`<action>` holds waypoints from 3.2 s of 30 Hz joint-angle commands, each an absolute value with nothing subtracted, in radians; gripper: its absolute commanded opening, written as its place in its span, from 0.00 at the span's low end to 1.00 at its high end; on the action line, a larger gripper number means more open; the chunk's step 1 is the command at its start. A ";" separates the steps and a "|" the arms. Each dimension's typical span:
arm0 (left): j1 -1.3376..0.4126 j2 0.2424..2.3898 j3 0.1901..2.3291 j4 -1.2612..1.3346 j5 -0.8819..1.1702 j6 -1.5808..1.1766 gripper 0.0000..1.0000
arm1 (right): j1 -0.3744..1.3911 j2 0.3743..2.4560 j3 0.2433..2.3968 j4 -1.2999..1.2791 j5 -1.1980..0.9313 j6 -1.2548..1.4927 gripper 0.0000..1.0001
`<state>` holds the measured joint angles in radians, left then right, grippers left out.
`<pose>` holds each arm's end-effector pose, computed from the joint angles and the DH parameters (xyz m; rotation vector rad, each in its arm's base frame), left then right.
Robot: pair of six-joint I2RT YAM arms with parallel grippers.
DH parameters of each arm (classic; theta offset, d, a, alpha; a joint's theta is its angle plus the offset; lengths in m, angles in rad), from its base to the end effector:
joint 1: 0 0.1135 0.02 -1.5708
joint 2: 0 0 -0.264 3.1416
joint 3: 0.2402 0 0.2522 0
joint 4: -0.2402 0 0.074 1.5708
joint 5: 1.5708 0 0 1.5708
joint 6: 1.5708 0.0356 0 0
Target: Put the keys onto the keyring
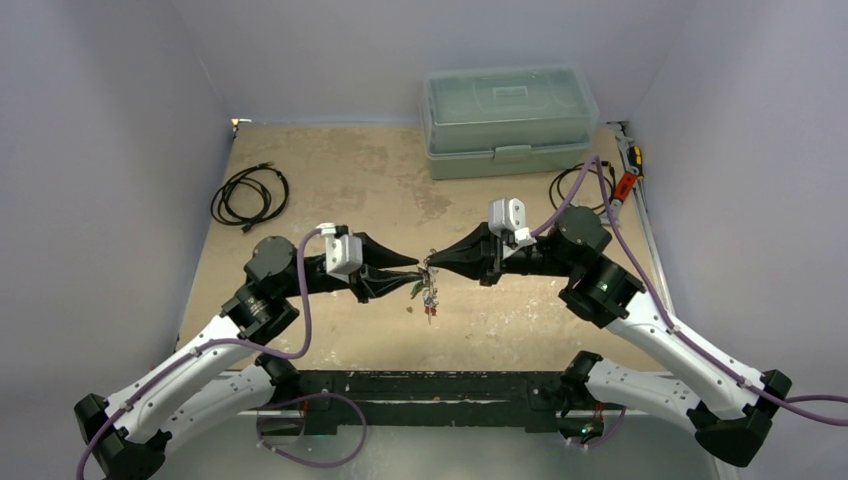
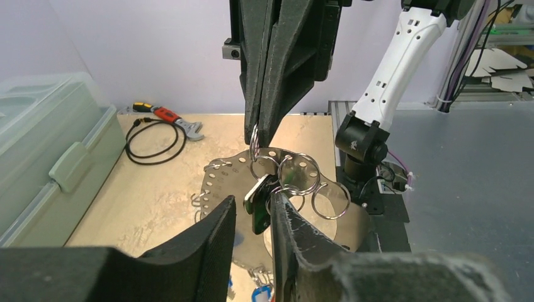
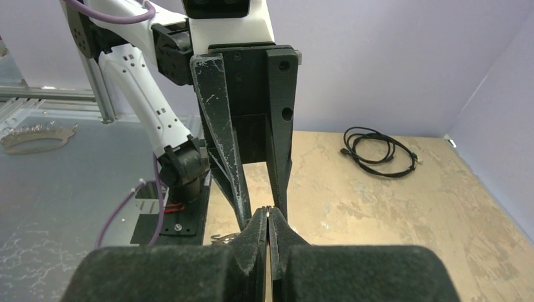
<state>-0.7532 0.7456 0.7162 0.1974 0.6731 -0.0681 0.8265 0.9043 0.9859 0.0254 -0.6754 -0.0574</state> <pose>0.1111 -0.1346 0.3624 1.0353 1.1448 -1.1314 0.1173 0.1602 0.4116 -1.1571 1.0915 1.1009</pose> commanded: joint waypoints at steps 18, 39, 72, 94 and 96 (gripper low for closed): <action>-0.753 0.792 0.729 0.340 0.836 -0.168 0.19 | 0.831 0.889 0.966 0.121 -0.726 -0.018 0.00; -0.754 0.796 0.736 0.309 0.788 -0.141 0.00 | 0.838 0.899 0.763 0.700 -0.696 0.268 0.00; -0.754 0.668 0.797 0.156 0.658 0.041 0.41 | 0.845 0.866 0.783 0.630 -0.646 0.230 0.00; -0.754 0.733 0.797 0.251 0.675 -0.079 0.31 | 0.845 0.887 0.807 0.613 -0.663 0.211 0.00; -0.754 0.740 0.795 0.257 0.683 -0.084 0.29 | 0.845 0.887 0.805 0.619 -0.665 0.213 0.00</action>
